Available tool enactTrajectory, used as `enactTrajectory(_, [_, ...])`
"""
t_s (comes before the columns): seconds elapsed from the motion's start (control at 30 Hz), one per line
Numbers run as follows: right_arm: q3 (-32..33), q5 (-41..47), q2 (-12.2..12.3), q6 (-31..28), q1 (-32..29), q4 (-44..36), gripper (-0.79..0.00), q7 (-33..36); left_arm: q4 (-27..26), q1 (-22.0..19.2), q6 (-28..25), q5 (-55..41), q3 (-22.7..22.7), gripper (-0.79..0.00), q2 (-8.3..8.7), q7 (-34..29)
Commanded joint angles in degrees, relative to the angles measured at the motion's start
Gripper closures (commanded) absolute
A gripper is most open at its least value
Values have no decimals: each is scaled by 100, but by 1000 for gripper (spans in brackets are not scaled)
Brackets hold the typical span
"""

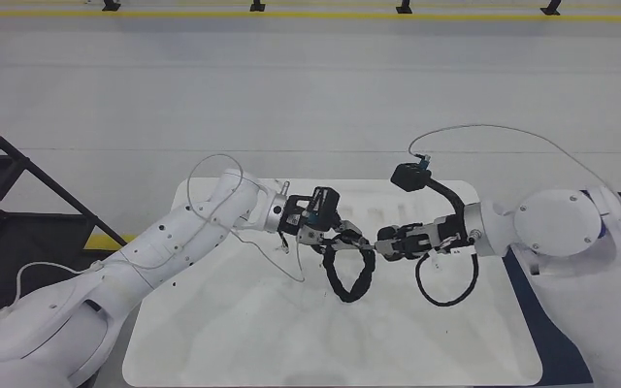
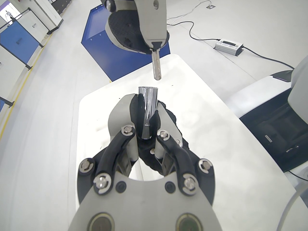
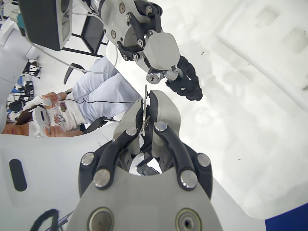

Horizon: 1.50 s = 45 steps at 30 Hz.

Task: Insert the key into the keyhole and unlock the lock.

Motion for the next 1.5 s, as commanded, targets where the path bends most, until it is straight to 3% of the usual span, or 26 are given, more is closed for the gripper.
enactTrajectory(0.0, [-84, -173, 10, 193, 37, -78, 0, -54, 3, 22, 0, -22, -36, 0, -24, -103])
enactTrajectory(0.67, [-421, -37, 164, 570, 228, -3, 0, -430, 32, 208, 0, 250, -270, 0, -92, -111])
enactTrajectory(1.47, [-607, 100, 326, 651, 371, -10, 0, -512, 85, 198, 0, 527, -212, 0, -83, 271])
